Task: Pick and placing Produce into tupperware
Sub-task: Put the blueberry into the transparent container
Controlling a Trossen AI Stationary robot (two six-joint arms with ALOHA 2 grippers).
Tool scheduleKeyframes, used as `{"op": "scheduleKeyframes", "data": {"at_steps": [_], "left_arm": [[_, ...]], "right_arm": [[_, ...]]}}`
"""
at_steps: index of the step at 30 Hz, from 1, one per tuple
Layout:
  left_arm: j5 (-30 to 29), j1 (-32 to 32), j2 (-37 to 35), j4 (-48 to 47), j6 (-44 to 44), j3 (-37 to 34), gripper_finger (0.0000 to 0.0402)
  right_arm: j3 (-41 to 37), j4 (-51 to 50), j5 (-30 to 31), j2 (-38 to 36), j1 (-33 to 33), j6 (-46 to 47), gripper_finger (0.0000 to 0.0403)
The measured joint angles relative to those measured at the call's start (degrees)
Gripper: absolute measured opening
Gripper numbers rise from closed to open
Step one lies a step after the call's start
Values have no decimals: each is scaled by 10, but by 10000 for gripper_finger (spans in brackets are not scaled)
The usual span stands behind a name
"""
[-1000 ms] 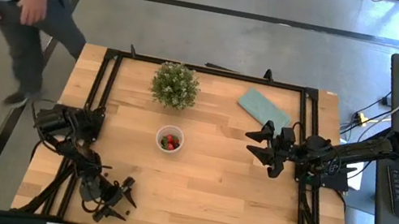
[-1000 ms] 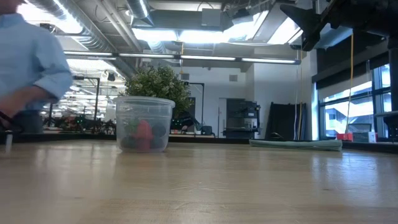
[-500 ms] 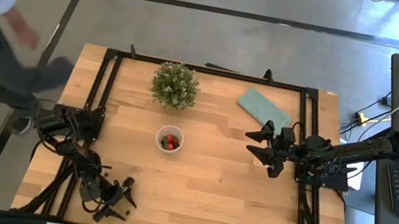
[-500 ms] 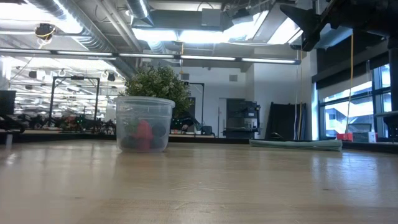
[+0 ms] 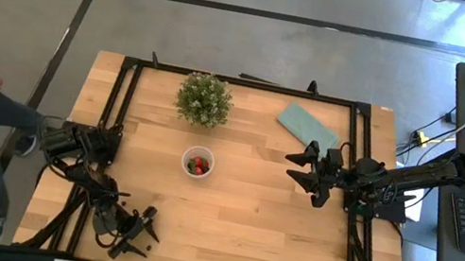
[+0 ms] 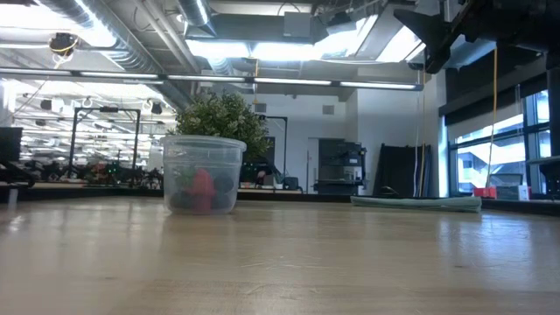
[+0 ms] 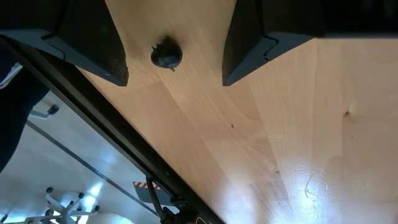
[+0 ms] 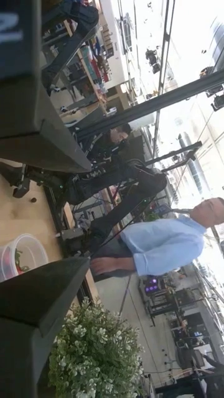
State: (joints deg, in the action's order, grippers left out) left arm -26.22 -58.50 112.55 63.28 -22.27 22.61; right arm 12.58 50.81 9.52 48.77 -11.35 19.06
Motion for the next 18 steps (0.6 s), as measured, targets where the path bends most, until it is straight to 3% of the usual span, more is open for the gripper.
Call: {"op": "scheduleKeyframes", "data": {"at_steps": [18], "left_arm": [[4,0,0,2,-1,0,251]], "right_arm": [[0,-1,0,0,0,5,239]]}}
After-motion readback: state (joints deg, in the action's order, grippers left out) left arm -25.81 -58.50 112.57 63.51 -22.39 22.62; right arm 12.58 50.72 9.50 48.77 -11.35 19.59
